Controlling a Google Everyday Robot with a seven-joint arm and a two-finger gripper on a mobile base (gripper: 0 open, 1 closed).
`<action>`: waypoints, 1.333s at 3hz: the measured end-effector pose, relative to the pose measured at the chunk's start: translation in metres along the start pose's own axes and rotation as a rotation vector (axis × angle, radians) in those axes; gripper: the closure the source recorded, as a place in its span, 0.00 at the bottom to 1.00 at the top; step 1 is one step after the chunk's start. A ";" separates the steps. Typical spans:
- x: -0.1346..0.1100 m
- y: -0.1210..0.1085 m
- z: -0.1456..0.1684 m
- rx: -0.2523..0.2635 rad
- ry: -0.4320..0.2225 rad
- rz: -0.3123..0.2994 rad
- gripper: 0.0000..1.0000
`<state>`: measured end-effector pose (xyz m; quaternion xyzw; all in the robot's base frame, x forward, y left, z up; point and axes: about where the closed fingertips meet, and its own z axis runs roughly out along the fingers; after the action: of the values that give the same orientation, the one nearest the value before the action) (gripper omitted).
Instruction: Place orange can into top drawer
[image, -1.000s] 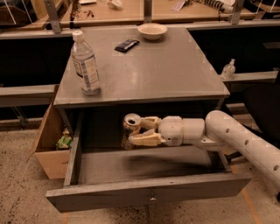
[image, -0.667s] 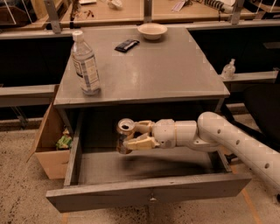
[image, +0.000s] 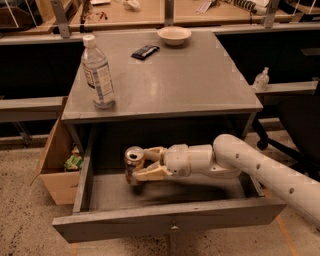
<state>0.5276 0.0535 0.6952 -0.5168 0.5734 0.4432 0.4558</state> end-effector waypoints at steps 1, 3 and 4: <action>0.017 0.000 0.008 0.016 0.050 -0.018 1.00; 0.040 -0.002 0.016 0.100 0.161 -0.073 0.59; 0.044 -0.003 0.014 0.124 0.181 -0.074 0.36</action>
Offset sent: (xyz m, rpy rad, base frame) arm 0.0037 0.0043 -0.0526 -0.2204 -0.1001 -0.1105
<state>0.5294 0.0587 0.6490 -0.5463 0.6191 0.3411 0.4493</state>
